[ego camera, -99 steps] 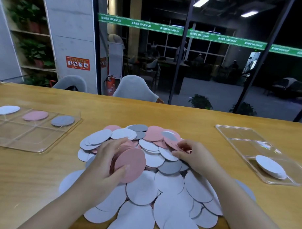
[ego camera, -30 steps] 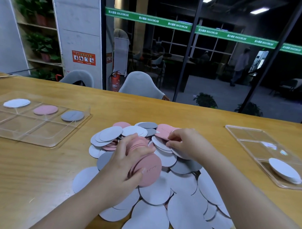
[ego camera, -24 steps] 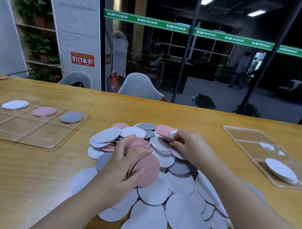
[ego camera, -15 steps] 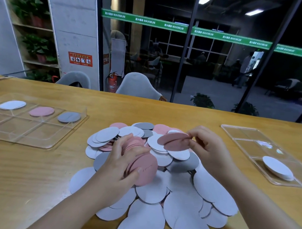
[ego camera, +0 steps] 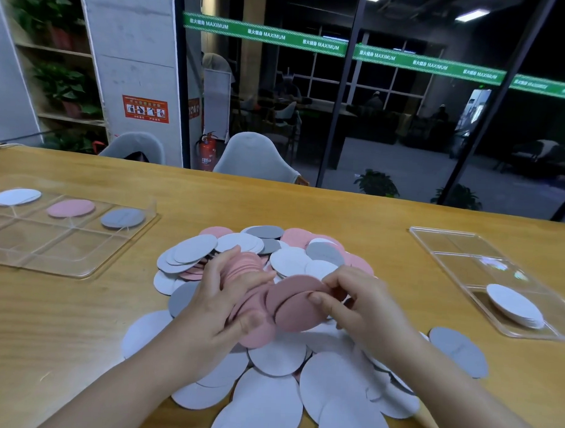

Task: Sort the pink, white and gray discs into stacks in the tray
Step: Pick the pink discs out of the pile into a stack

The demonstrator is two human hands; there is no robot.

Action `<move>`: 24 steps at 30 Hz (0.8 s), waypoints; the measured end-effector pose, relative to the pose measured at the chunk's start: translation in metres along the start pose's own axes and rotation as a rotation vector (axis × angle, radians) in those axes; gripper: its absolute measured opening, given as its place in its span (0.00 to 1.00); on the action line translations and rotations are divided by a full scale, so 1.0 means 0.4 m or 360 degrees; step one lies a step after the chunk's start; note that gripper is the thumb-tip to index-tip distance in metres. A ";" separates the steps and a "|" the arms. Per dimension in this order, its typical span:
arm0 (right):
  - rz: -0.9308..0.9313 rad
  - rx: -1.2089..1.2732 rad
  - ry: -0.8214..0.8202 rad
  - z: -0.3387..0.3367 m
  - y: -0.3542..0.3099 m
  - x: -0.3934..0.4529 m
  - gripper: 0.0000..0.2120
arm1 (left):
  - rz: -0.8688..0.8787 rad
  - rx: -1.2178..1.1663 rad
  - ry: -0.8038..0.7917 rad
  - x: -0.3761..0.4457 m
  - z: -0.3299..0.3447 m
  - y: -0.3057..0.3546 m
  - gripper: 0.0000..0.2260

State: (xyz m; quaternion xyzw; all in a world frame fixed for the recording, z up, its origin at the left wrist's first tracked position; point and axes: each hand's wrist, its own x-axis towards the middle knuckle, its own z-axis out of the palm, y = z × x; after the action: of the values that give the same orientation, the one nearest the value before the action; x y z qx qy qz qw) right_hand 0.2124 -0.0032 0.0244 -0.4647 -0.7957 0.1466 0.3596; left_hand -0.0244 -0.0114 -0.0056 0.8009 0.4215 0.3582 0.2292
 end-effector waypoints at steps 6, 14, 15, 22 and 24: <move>0.0003 0.0053 -0.0038 0.036 -0.038 0.002 0.10 | -0.0009 0.0080 -0.0023 -0.001 0.005 0.000 0.26; 0.0067 0.0096 -0.0098 0.054 -0.054 -0.009 0.16 | 0.0112 0.0150 0.0029 -0.003 0.012 0.008 0.21; 0.0063 0.0064 -0.0167 0.054 -0.057 -0.012 0.17 | 0.0125 0.0136 0.0034 -0.003 0.013 0.010 0.21; -0.0060 -0.0048 -0.0545 0.046 -0.098 -0.015 0.28 | 0.0012 0.0166 0.0017 -0.006 0.029 0.026 0.33; -0.0121 -0.0067 -0.0554 0.036 -0.098 -0.014 0.31 | 0.0006 0.0185 0.0014 -0.006 0.027 0.030 0.34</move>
State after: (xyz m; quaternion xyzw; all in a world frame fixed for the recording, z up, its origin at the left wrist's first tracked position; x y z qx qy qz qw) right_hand 0.1790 -0.0273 0.0341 -0.4092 -0.8660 0.1943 0.2118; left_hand -0.0111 -0.0206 -0.0055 0.8121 0.4412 0.3370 0.1797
